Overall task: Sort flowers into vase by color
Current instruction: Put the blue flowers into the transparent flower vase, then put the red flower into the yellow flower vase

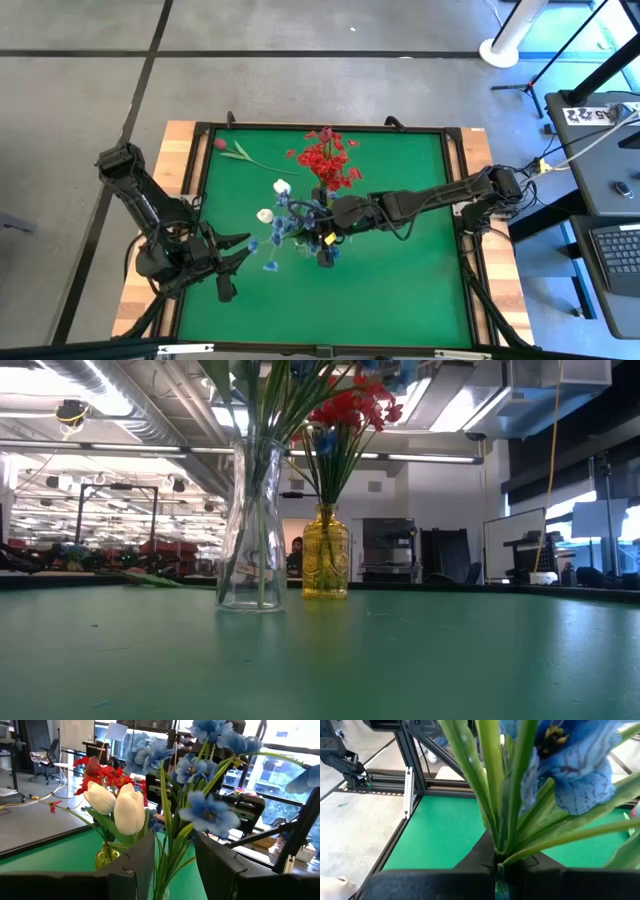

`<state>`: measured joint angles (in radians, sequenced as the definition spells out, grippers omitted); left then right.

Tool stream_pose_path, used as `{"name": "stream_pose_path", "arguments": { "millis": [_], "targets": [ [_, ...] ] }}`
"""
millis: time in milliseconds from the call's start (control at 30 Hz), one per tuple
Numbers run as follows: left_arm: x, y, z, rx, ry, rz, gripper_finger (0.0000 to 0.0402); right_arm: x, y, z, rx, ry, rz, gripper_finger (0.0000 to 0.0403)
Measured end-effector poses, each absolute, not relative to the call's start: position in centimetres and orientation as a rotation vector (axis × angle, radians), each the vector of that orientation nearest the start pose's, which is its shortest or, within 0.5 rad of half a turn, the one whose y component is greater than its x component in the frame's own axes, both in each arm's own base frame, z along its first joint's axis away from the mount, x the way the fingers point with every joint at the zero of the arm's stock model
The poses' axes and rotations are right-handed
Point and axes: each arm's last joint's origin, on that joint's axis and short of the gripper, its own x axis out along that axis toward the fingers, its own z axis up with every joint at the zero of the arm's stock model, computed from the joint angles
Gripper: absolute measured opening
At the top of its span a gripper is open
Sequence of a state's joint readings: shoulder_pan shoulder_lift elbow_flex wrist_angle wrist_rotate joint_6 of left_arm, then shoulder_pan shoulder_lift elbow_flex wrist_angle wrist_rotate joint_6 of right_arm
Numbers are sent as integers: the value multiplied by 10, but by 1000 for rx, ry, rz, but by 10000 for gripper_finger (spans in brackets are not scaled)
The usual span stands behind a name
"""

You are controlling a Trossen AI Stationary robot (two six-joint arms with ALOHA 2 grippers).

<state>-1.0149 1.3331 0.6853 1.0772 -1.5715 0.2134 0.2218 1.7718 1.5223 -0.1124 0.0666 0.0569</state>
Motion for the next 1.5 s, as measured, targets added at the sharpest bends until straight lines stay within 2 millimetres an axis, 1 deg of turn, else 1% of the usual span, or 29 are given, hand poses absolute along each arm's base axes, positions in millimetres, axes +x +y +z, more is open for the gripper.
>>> {"name": "stream_pose_path", "arguments": {
  "millis": [100,167,267,400,533,633,733,833,900,1100,1300,1367,1500],
  "targets": [
    [157,-198,288,-210,-60,554,137,405,89,327,8,353,143,24],
    [157,-198,288,-209,-59,554,137,404,89,329,9,351,143,44],
    [157,-198,288,-210,-60,554,137,404,89,330,6,346,145,93],
    [157,-198,288,-209,-59,554,137,403,93,329,-2,357,165,174],
    [157,-198,288,-208,-59,553,137,399,95,326,-10,404,169,250],
    [157,-198,288,-208,-59,553,137,395,94,327,-14,438,153,295],
    [157,-198,288,-208,-59,553,137,389,92,330,5,462,140,326],
    [157,-198,288,-208,-59,553,137,382,90,337,19,473,135,344],
    [157,-198,288,-207,-59,554,137,375,93,344,22,472,142,348],
    [156,-197,291,-256,-72,551,137,352,102,369,18,414,164,347],
    [156,-196,292,-272,-77,551,137,331,115,381,-5,411,169,347],
    [155,-193,295,-286,-82,555,137,324,119,385,-16,410,161,347],
    [155,-179,308,-296,-90,586,137,312,127,388,-46,422,129,347]
  ]
}}
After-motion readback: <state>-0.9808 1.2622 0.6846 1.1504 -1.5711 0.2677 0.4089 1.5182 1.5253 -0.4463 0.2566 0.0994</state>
